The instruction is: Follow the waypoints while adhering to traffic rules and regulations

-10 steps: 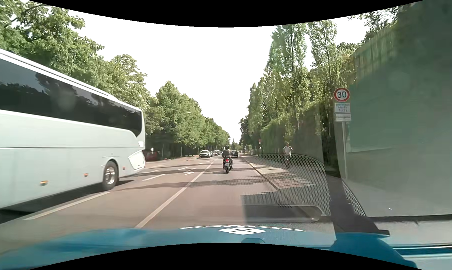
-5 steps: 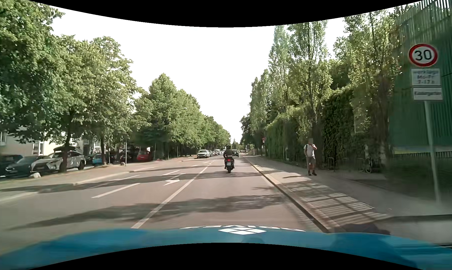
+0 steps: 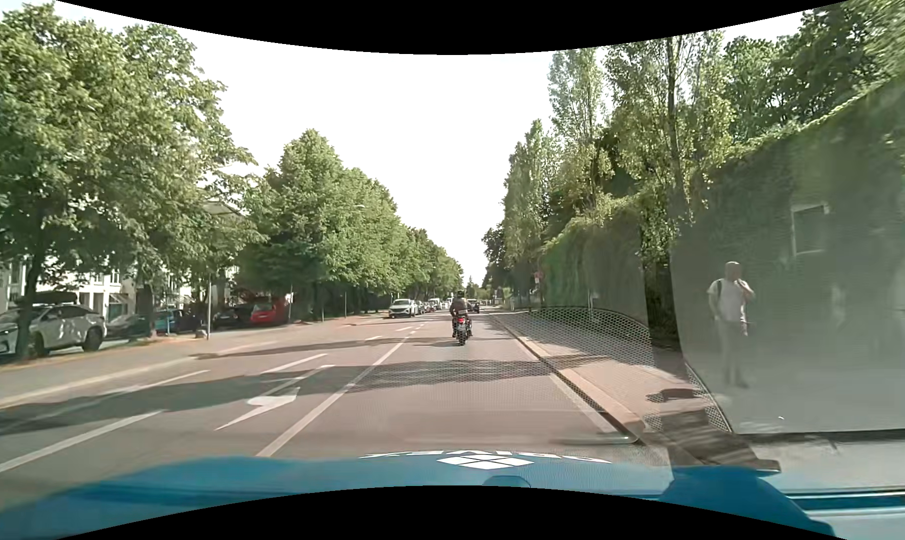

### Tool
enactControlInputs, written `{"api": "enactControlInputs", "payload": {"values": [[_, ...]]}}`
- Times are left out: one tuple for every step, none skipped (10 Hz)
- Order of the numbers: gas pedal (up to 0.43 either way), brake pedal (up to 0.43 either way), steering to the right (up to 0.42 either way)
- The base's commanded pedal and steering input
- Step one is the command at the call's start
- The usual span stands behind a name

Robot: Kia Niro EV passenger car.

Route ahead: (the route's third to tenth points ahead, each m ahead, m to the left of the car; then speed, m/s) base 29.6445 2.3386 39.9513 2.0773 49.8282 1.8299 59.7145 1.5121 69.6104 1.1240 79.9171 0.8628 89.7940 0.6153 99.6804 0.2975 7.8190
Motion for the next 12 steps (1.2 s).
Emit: {"api": "enactControlInputs", "payload": {"values": [[0.039, 0.0, -0.006], [0.039, 0.0, -0.006], [0.039, 0.0, -0.005], [0.039, 0.0, -0.005], [0.039, 0.0, -0.005], [0.039, 0.0, -0.005], [0.039, 0.0, -0.004], [0.039, 0.0, -0.004], [0.039, 0.0, -0.004], [0.039, 0.0, -0.004], [0.039, 0.0, -0.003], [0.039, 0.0, -0.003]]}}
